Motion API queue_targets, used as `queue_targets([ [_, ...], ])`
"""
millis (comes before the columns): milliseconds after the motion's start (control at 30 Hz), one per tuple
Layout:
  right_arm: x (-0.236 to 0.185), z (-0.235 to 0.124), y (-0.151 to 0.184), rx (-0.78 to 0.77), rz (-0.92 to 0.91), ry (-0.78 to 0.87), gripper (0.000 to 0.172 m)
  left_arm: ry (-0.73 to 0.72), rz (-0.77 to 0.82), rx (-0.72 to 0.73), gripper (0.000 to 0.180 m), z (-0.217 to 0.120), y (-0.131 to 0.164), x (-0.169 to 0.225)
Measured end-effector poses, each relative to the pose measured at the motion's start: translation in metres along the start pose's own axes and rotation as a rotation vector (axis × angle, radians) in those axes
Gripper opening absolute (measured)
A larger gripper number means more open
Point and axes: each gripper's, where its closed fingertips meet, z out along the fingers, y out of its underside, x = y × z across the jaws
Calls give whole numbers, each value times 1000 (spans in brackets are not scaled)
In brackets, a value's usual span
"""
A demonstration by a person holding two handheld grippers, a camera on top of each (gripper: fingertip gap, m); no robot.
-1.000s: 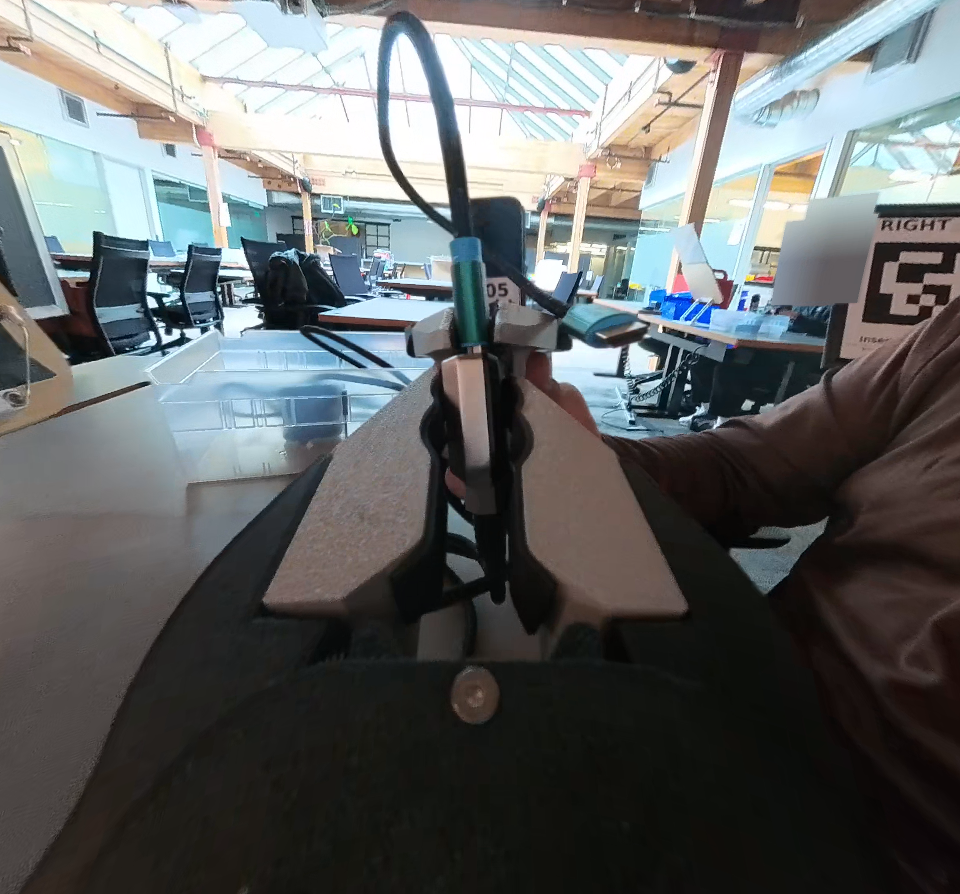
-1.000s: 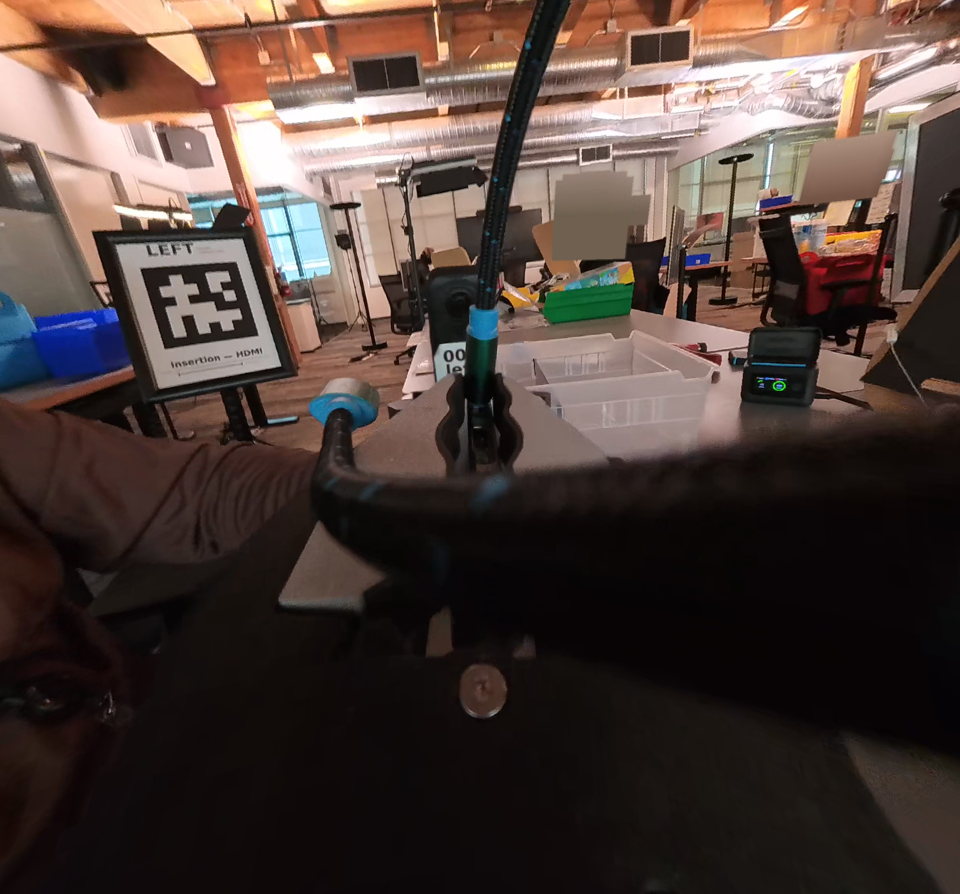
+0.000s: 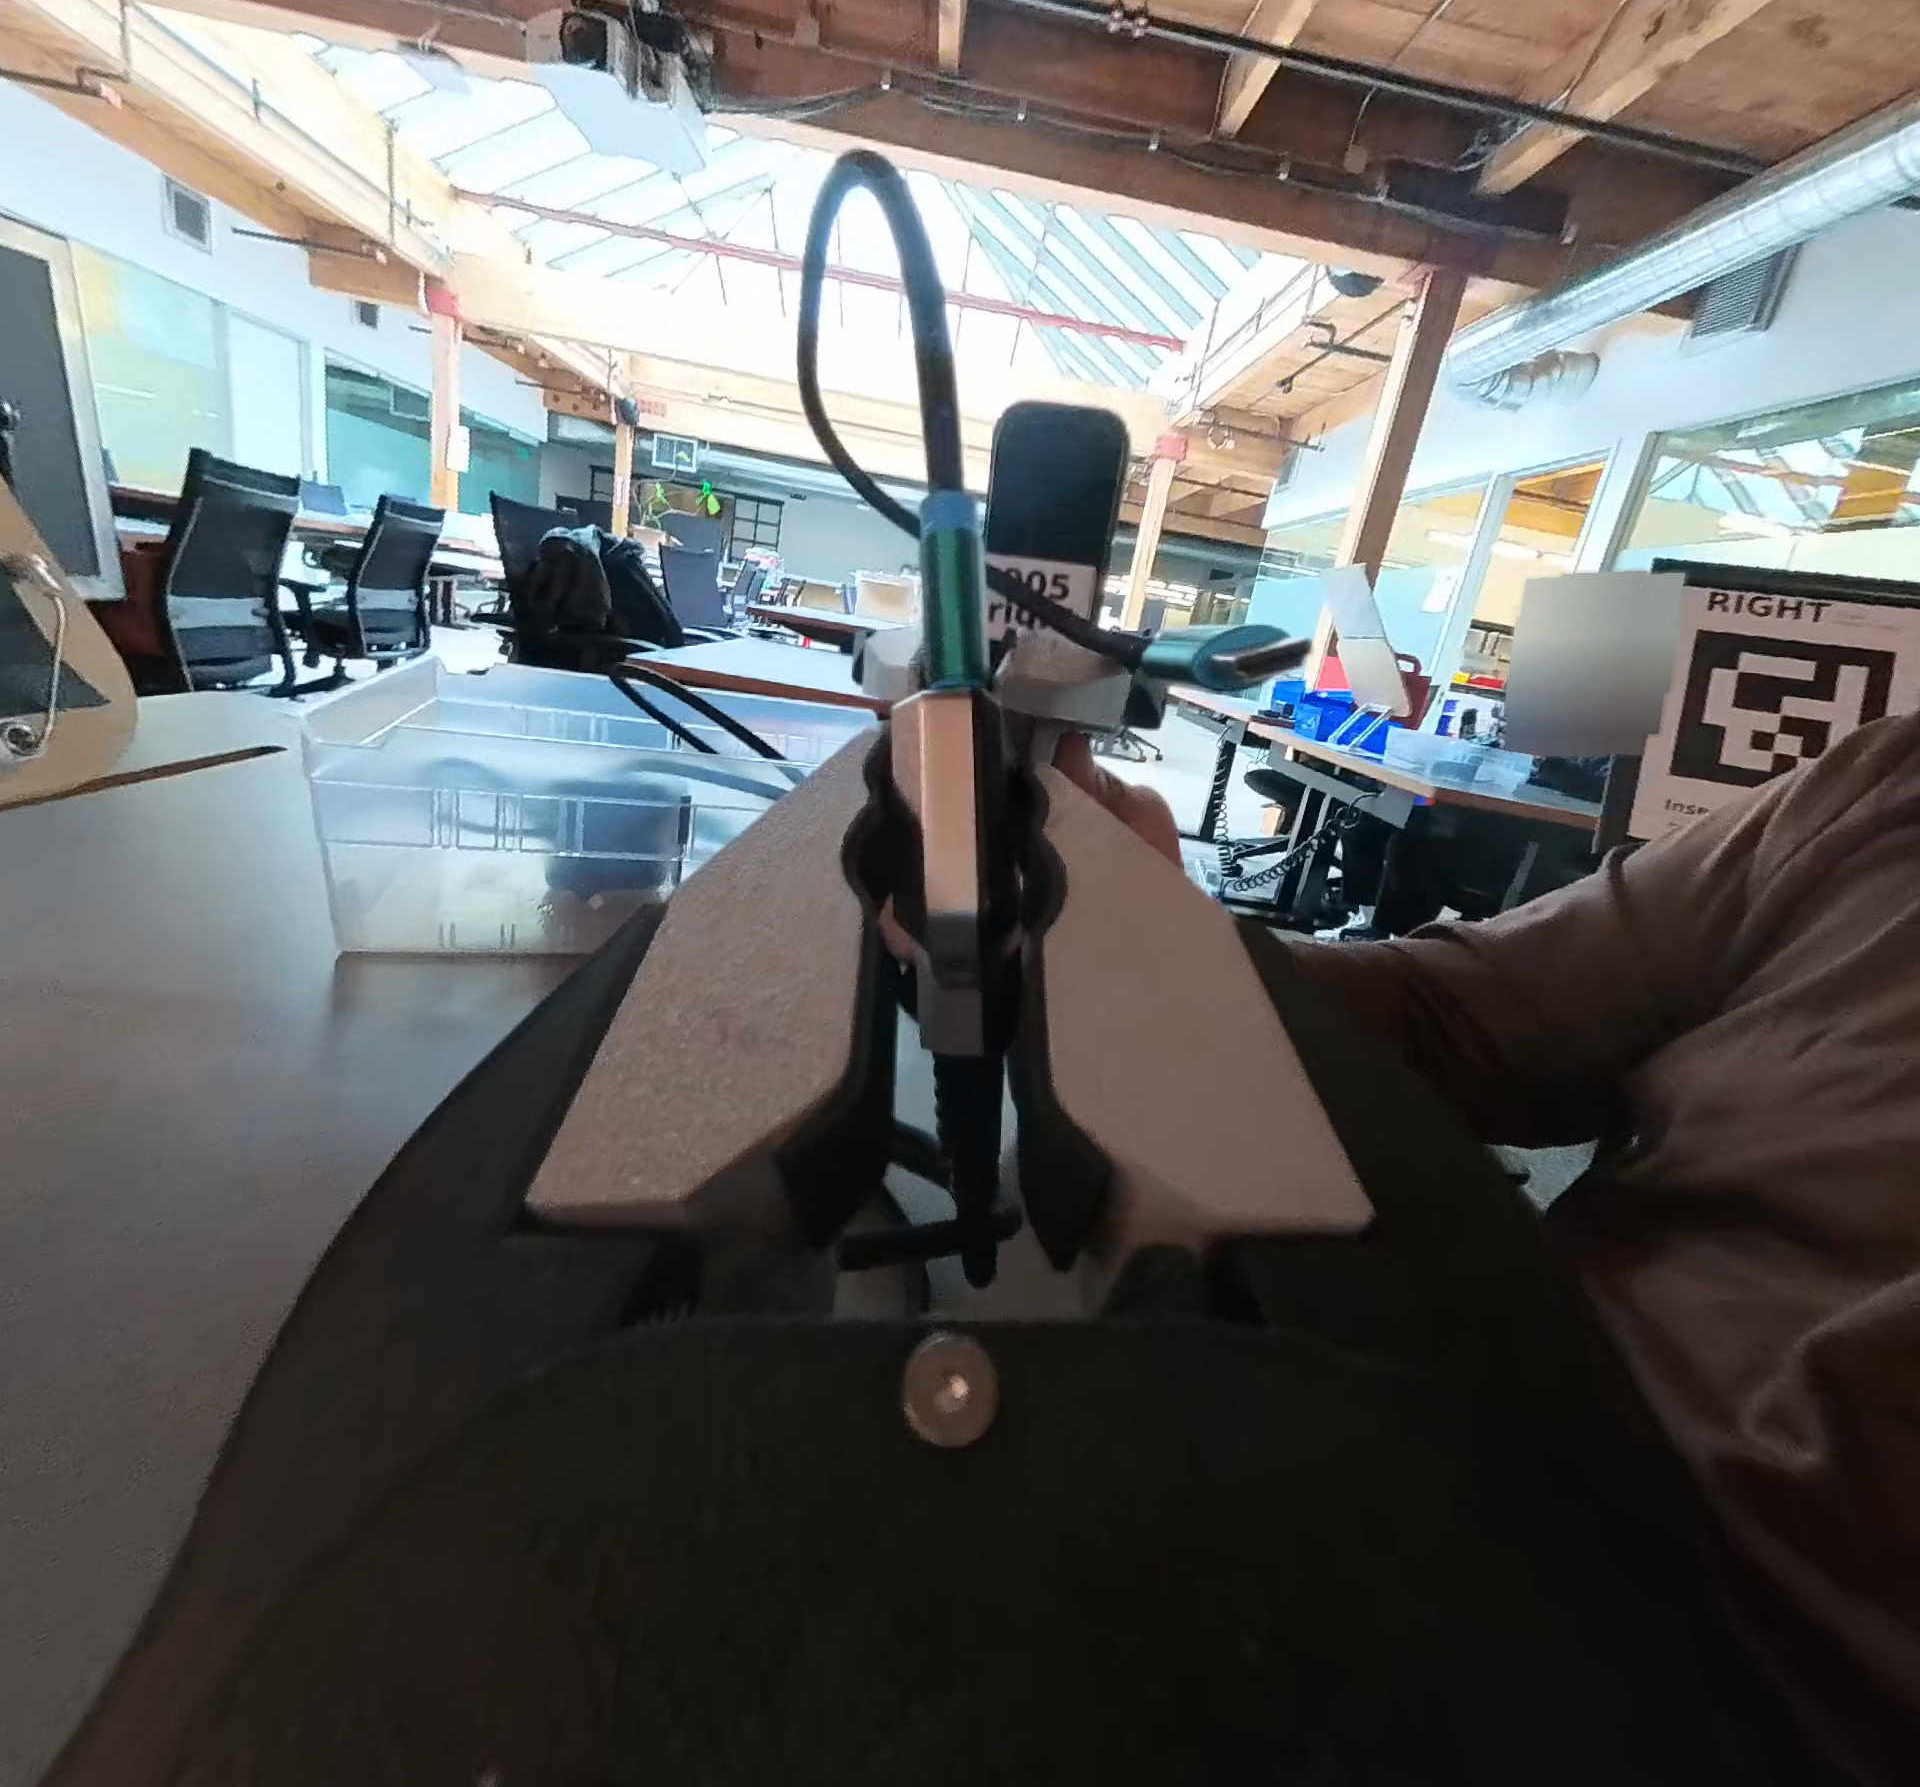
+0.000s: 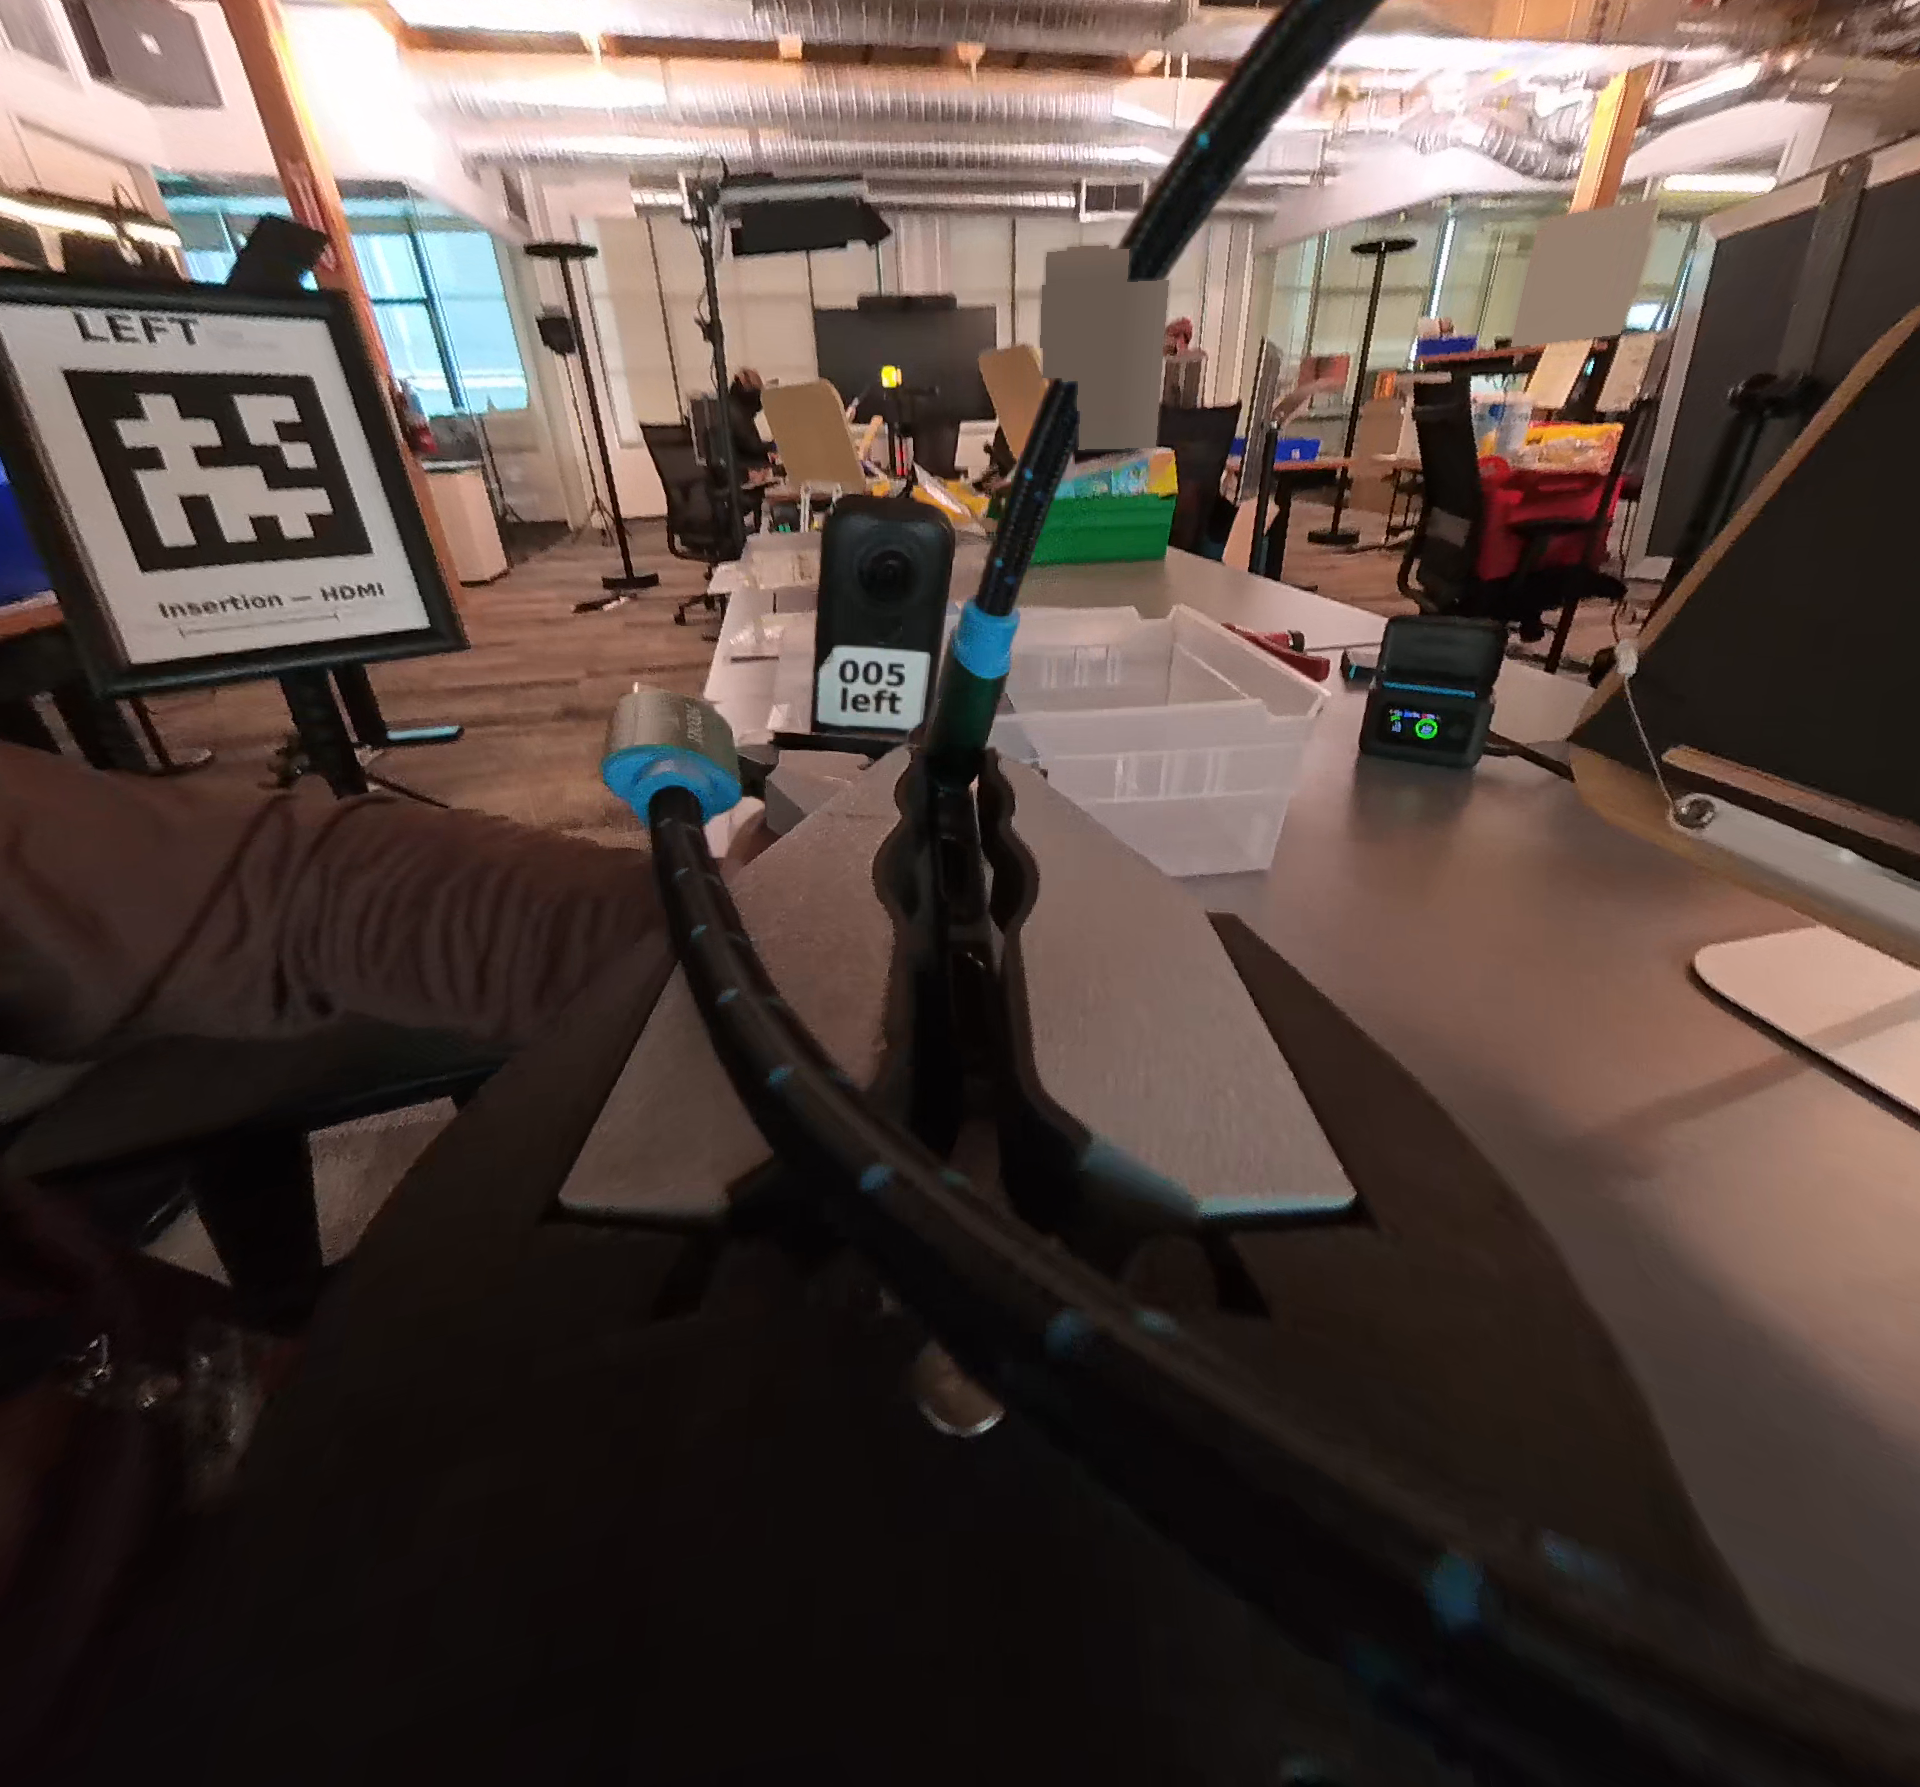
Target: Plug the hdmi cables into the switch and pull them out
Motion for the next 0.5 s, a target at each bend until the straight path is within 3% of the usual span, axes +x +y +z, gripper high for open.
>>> queue_targets([
  [300,-8,3,-12,156,87,-50,4,26,-2,61,18,0,-10,8],
  [400,4,-29,-65,462,193,-72,3,18,-5,33,18,2,-2,7],
  [500,12,-33,-72,332,45,19,4,-1,-8,60,18,-1,-8,0],
])
